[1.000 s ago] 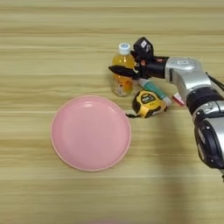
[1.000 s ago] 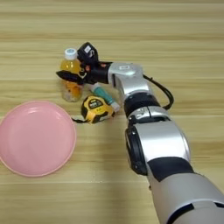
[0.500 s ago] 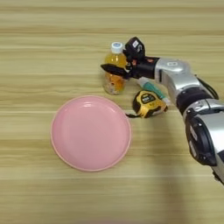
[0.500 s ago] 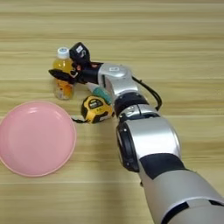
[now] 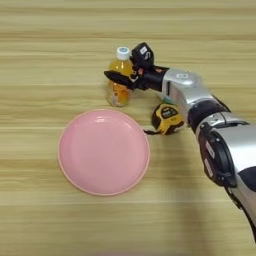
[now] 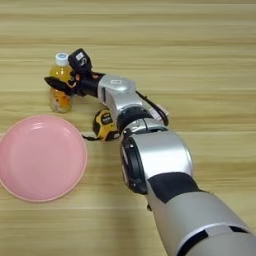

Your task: Move the objects on the table

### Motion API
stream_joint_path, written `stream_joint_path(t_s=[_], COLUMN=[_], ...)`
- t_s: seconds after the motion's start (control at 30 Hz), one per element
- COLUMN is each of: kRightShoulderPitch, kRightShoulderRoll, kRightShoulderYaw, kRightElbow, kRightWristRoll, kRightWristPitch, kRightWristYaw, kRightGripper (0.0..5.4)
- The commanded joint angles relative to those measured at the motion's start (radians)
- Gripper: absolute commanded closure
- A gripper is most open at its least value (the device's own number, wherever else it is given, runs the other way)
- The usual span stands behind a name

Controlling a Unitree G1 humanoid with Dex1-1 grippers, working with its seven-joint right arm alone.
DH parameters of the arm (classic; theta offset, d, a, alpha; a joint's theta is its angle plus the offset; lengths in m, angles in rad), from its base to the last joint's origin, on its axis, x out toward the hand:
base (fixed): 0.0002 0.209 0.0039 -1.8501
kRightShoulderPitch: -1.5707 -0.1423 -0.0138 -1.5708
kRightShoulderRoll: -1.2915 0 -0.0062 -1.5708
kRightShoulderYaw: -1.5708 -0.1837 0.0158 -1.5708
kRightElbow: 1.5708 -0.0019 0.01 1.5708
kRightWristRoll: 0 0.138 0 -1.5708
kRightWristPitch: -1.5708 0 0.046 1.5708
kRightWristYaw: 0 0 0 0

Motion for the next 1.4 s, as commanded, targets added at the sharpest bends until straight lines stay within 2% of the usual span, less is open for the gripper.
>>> stream_joint_path(t_s=[0.03, 0.17, 0.3, 0.57, 1.0, 1.33, 1.4], kRightShoulderPitch=[-0.272, -0.266, -0.262, -0.223, -0.175, -0.135, -0.132], kRightShoulderRoll=[0.005, 0.024, 0.048, 0.063, 0.056, 0.064, 0.066], kRightShoulderYaw=[-0.066, -0.084, -0.118, -0.087, -0.035, -0.019, -0.016], kRightElbow=[-0.106, -0.099, -0.101, -0.076, -0.047, -0.035, -0.035], kRightWristRoll=[0.075, 0.074, 0.106, 0.046, -0.034, -0.047, -0.048], kRightWristPitch=[-0.106, -0.118, -0.137, -0.134, -0.149, -0.158, -0.156], kRightWristYaw=[-0.058, -0.066, -0.052, -0.085, -0.169, -0.184, -0.184], kRightGripper=[1.86, 1.86, 1.86, 1.86, 1.86, 1.86, 1.56])
